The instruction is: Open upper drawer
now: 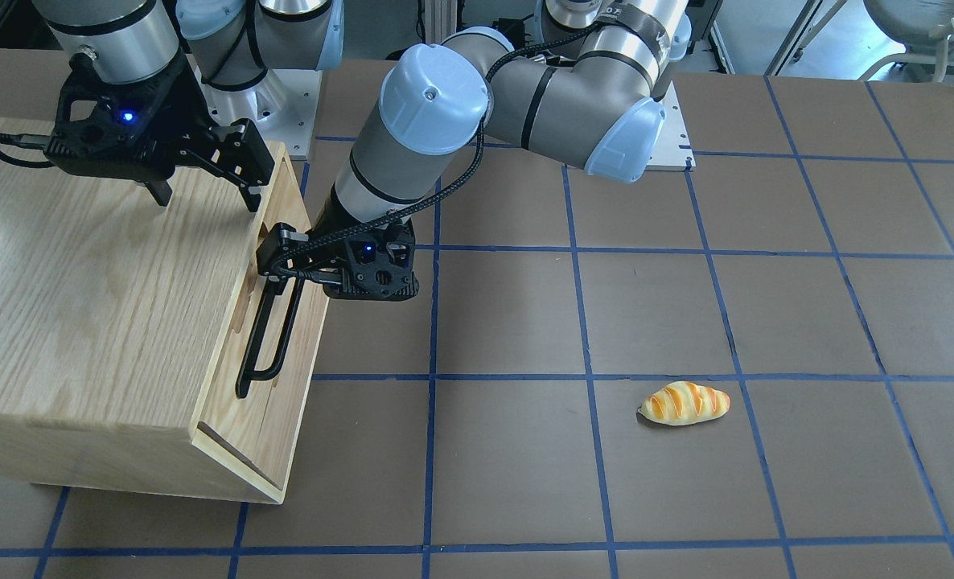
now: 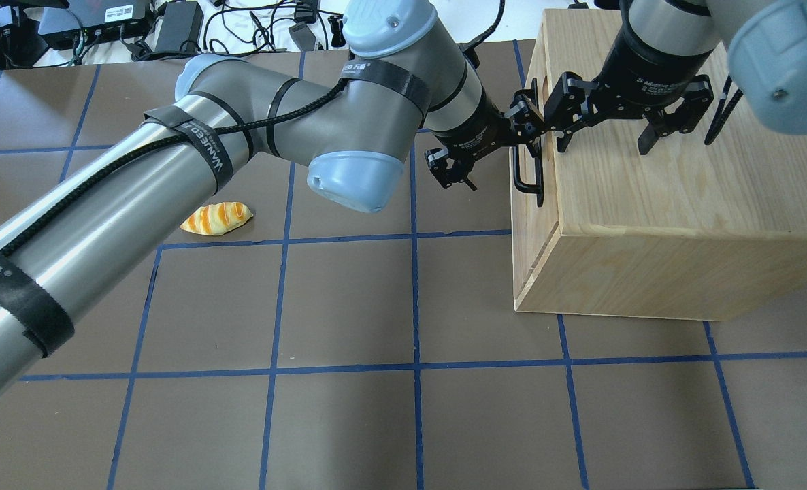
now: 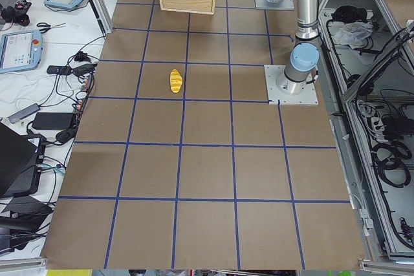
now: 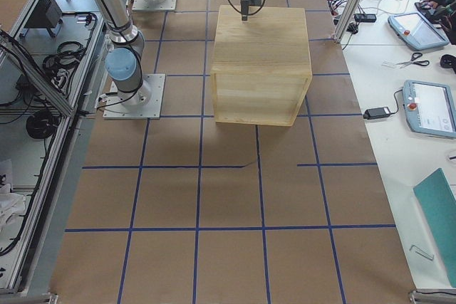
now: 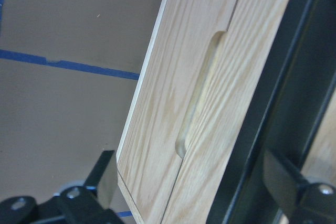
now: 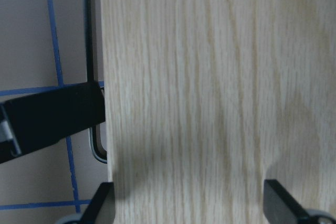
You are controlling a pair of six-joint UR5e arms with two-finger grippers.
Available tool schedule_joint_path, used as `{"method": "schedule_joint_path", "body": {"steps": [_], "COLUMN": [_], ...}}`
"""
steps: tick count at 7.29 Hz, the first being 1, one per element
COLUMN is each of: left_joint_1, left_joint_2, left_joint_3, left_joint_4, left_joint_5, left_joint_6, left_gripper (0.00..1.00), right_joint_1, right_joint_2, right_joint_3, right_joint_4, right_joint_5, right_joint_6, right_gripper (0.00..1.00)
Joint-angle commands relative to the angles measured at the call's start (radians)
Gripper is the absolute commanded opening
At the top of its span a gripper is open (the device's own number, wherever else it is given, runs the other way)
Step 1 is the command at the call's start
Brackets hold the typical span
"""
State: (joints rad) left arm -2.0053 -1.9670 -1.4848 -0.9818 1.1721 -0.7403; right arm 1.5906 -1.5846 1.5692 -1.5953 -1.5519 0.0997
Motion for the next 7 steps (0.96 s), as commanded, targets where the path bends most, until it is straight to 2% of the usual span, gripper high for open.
{"method": "schedule_joint_path", "body": {"steps": [1,7], "left_joint_1": [-0.003,-0.001], "left_joint_2": [-0.019,-0.041], "left_joint_3": [0.014,0.032], "left_joint_4": [0.0,-0.001], "left_joint_5": [0.001,0.015], "left_joint_6": [0.009,0.041], "left_gripper": [1.0,1.0], "right_joint_1": [0.0,0.0], "right_joint_2": [0.0,0.0], "right_joint_3": [0.0,0.0], "right_joint_4": [0.0,0.0], "right_joint_5": [0.0,0.0], "right_joint_6": [0.0,0.0], "right_gripper": [1.0,1.0]}}
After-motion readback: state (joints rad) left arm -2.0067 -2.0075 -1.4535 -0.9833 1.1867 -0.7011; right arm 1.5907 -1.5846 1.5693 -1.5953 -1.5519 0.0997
